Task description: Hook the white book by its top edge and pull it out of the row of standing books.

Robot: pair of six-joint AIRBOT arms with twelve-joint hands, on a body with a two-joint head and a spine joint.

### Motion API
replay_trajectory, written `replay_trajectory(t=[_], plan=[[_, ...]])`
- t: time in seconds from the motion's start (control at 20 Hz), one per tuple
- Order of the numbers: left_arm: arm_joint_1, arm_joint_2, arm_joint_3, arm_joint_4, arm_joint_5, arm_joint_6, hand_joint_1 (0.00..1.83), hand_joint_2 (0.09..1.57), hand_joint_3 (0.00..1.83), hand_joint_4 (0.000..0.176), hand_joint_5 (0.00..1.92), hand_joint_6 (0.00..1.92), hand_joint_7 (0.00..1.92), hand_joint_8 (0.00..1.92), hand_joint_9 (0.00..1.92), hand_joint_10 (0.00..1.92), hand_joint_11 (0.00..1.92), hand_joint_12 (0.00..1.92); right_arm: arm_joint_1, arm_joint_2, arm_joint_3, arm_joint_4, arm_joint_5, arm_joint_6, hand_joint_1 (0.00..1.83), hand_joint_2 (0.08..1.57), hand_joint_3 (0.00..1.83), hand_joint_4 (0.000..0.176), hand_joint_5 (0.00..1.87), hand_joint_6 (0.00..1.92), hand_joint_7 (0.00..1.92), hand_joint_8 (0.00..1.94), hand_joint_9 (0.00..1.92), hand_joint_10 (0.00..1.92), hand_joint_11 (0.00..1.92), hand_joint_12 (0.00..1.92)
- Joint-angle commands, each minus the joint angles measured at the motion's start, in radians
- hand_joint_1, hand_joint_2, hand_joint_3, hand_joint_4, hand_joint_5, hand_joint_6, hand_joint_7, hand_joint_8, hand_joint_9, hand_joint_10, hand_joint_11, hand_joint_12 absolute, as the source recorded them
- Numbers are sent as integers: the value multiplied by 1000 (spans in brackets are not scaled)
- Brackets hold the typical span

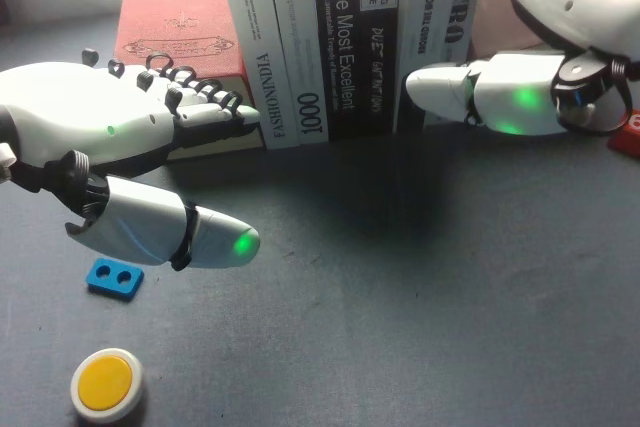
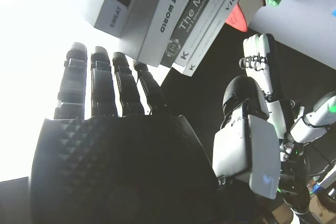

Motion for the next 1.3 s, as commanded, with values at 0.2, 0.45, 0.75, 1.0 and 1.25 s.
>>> replay_trajectory(t=[0.2,0.45,0.75,1.0,1.25], plan=[[-13,5,0,2,-63,-1,0,1066,0,0,0,0,0,0,0,0,0,0,-6,16,-32,37,35,-43,0,1068,0,0,0,0,0,0,0,0,0,0],[-15,5,0,2,-63,-1,0,1067,0,0,0,0,0,0,0,0,0,0,-13,25,-56,70,27,-65,0,1070,0,0,0,0,0,0,0,0,0,0],[-15,5,0,2,-63,0,0,1070,0,0,0,0,0,0,0,0,0,0,-18,32,-86,164,38,-127,0,1073,1,0,0,0,0,0,0,0,0,0],[-16,5,0,2,-63,0,0,1068,0,0,0,0,0,0,0,0,0,0,-27,49,-128,164,62,-127,0,1072,0,0,0,0,0,0,0,0,0,0],[-16,5,0,2,-63,0,0,1071,0,0,0,0,0,0,0,0,0,0,-47,60,-172,166,111,-127,0,1069,0,0,0,0,0,0,0,0,0,0]])
